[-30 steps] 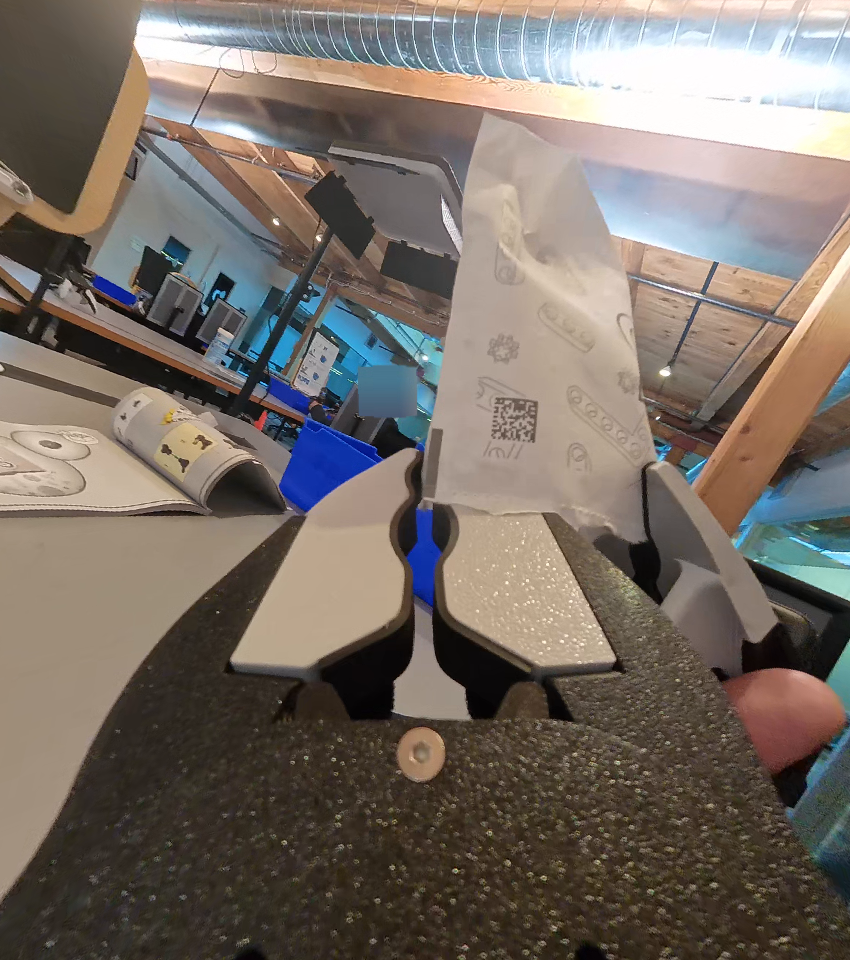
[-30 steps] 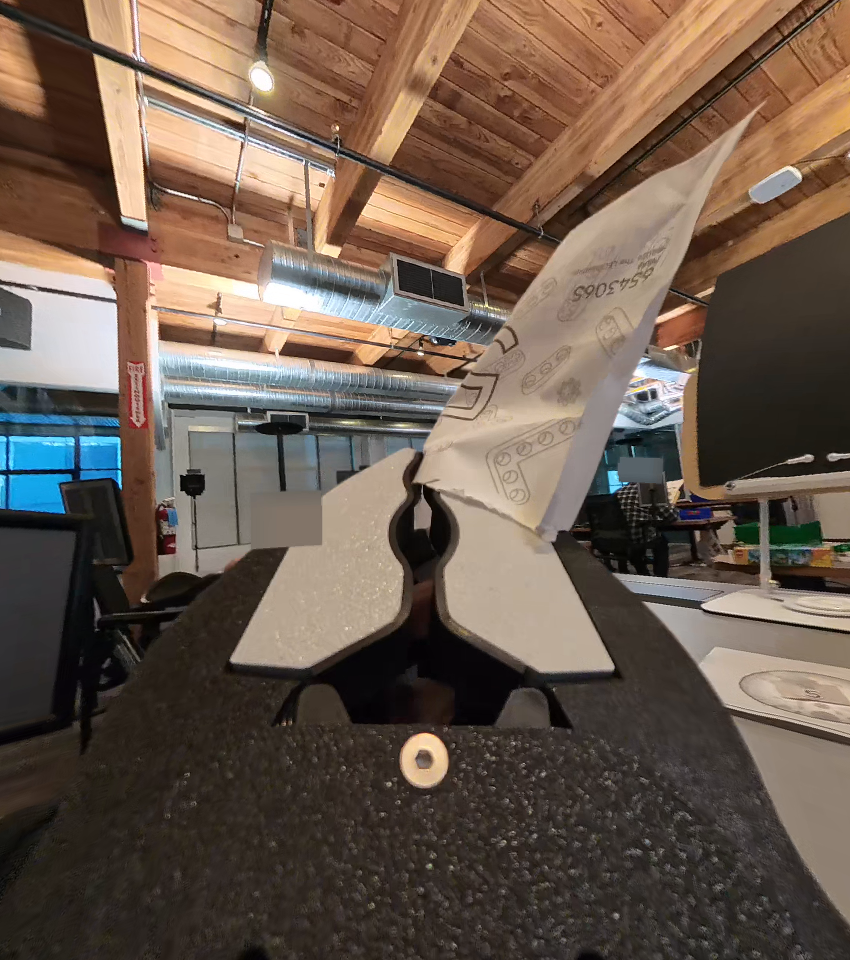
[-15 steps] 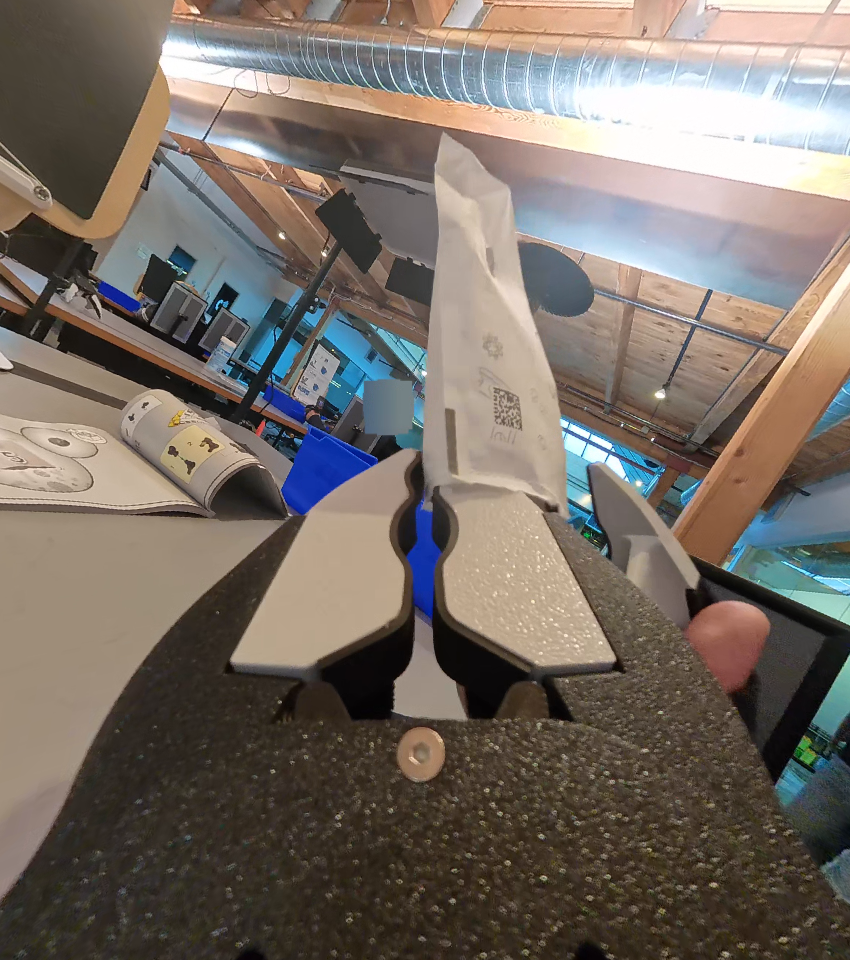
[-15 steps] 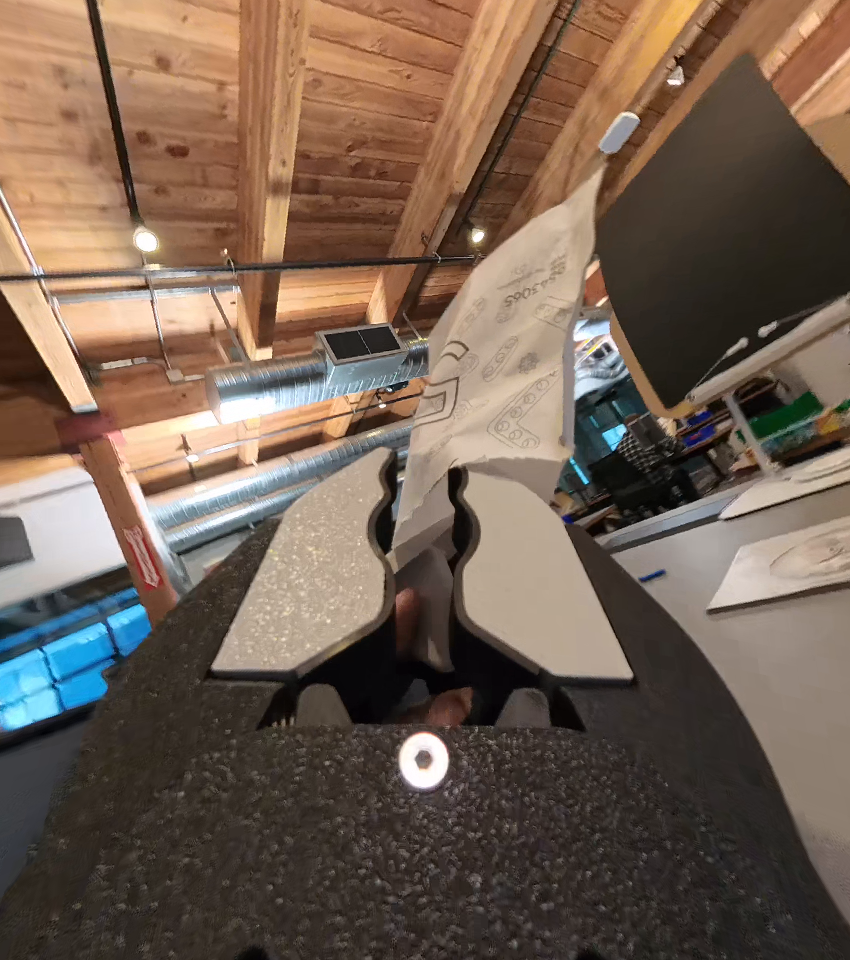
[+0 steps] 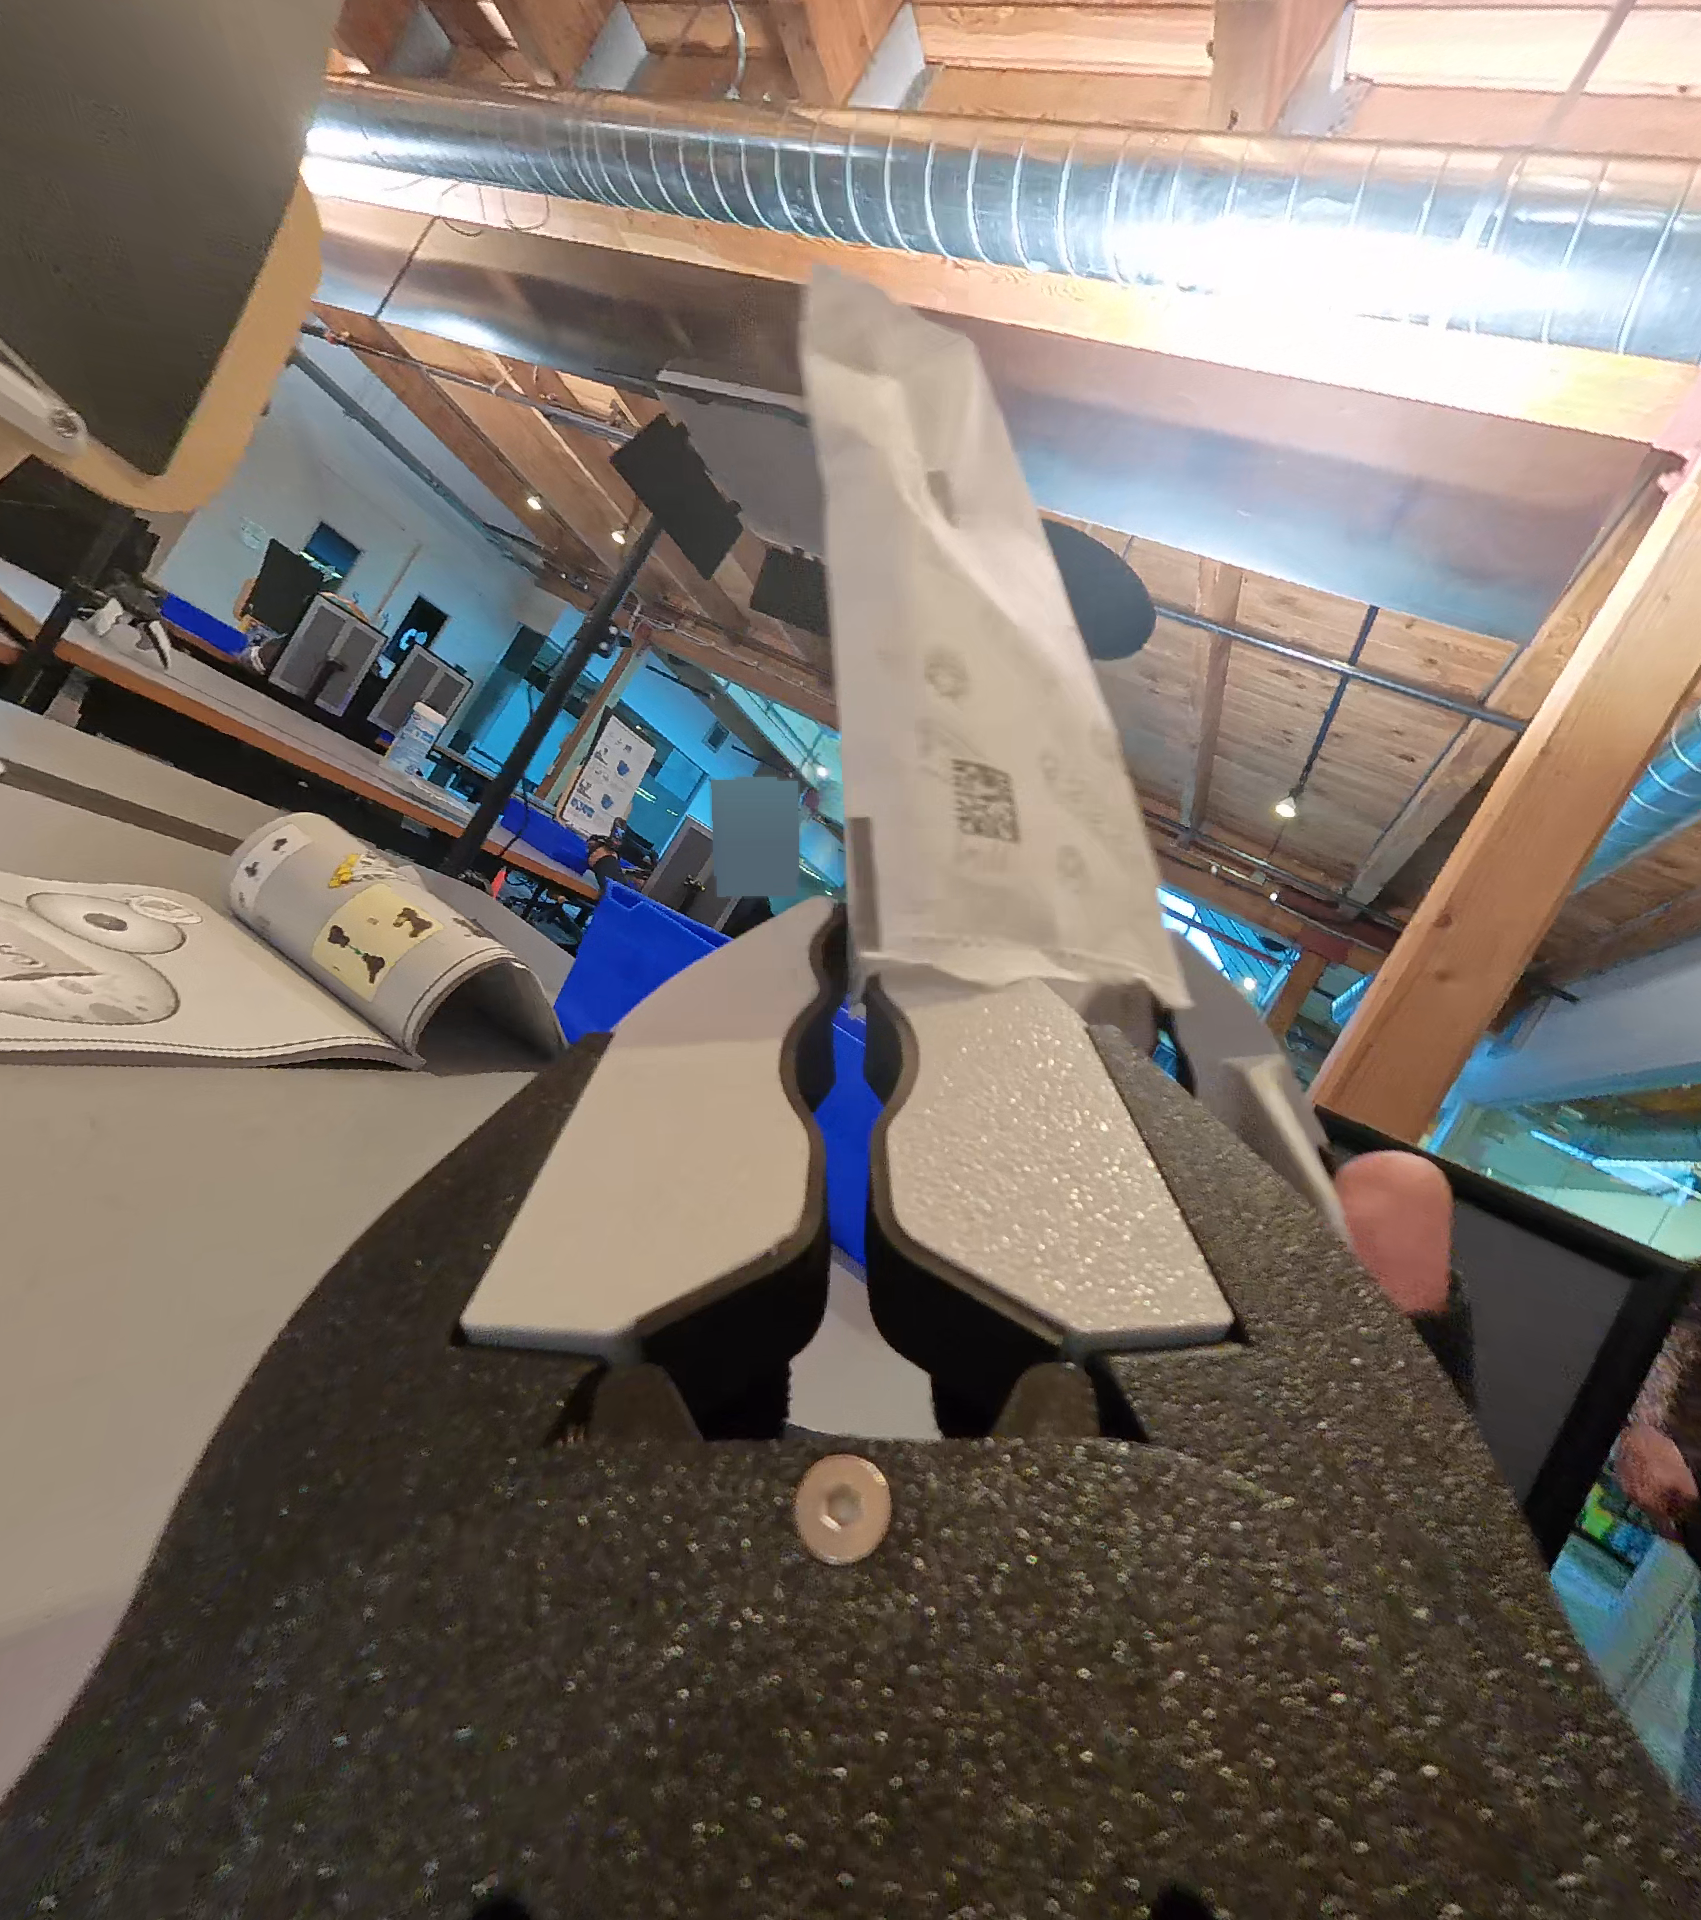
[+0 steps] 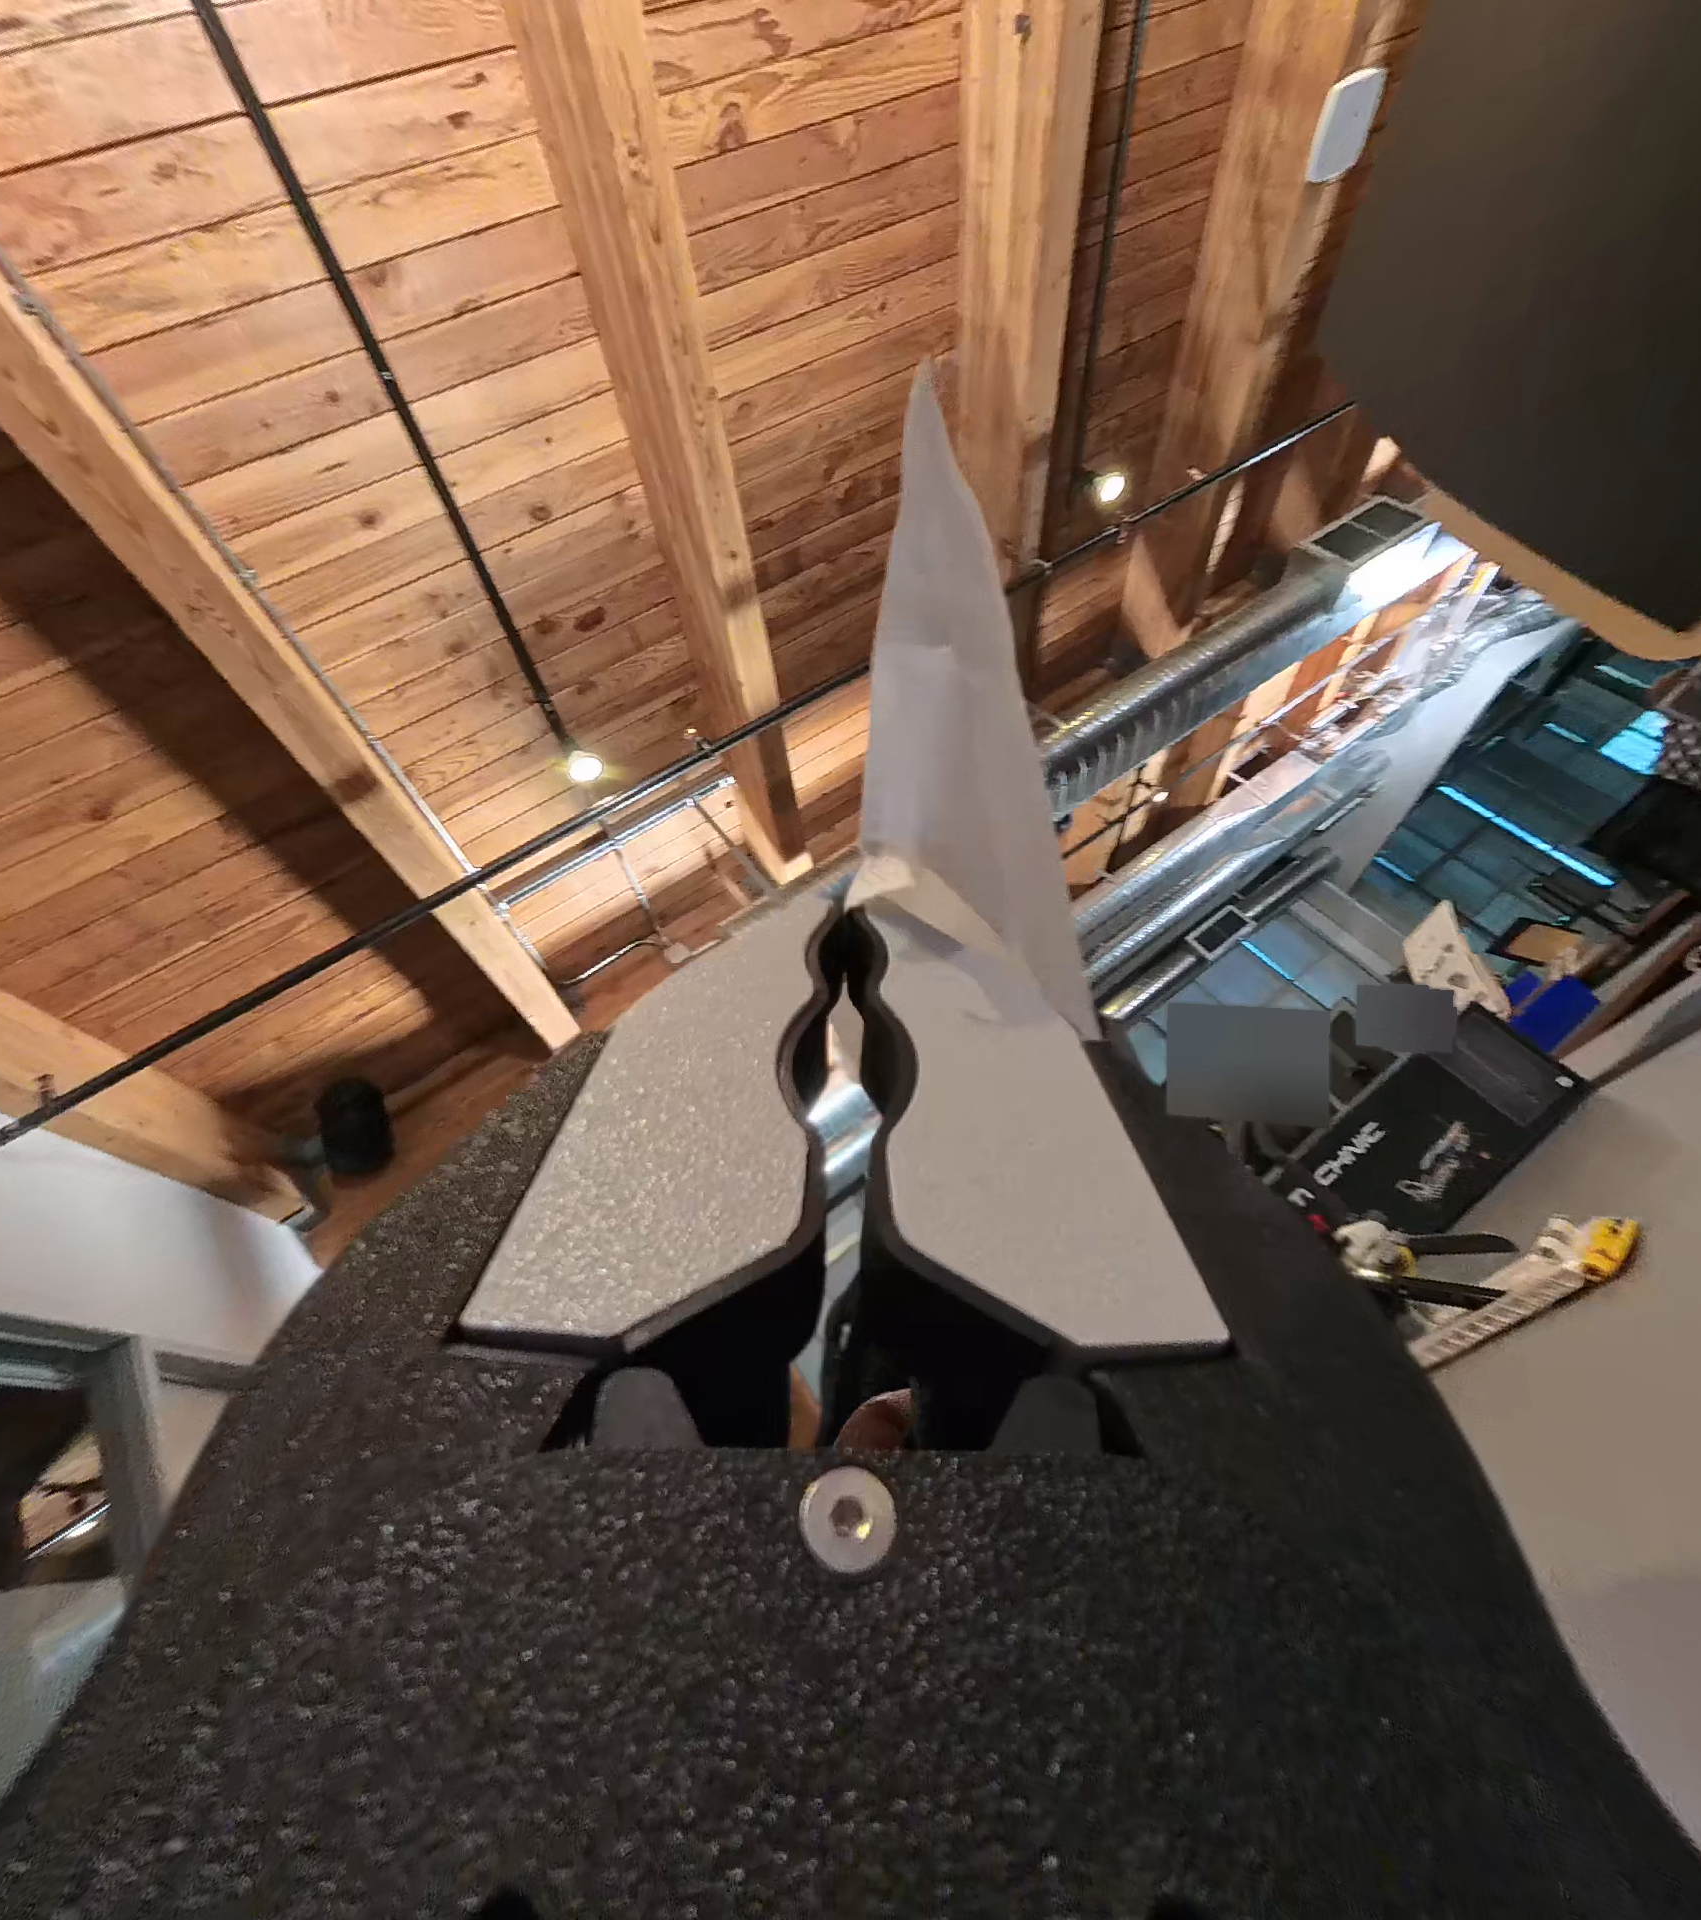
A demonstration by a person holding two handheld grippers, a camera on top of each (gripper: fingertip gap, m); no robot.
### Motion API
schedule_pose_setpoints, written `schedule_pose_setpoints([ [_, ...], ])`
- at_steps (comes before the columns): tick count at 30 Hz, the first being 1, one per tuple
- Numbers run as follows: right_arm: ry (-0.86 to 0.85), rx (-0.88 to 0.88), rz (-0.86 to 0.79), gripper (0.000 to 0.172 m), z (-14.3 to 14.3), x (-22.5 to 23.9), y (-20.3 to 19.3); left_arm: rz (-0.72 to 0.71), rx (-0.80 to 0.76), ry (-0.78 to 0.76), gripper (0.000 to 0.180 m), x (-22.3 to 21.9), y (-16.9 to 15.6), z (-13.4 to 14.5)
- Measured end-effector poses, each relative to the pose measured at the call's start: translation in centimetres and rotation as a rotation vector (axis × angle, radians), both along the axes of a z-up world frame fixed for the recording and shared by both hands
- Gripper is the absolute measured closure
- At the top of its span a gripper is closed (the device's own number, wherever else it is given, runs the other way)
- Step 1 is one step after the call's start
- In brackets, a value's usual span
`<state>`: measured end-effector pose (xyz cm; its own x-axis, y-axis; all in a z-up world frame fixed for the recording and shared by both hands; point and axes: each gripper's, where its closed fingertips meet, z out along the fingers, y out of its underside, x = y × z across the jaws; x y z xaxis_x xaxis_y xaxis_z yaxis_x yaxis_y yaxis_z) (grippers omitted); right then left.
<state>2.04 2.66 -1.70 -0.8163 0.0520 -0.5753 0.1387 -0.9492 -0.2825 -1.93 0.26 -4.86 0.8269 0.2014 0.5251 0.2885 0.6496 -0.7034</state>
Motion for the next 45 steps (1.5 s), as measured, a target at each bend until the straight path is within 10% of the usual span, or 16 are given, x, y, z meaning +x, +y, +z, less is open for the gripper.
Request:
schedule_pose_setpoints([
  [9,0.155,-0.015,0.101,0.172,1.0,1.9,-1.7,0.009,0.029,-0.05,0.18,-0.4,-0.4,-0.2],
  [25,-0.076,0.157,-0.1,0.153,-0.6,-0.9,-2.0,0.043,0.009,0.02,0.18,0.2,-0.4,0.1],
  [45,0.11,0.124,0.045,0.172,1.6,0.7,-3.6,0.01,0.001,-0.067,0.18,-0.9,-0.4,-0.6],
])
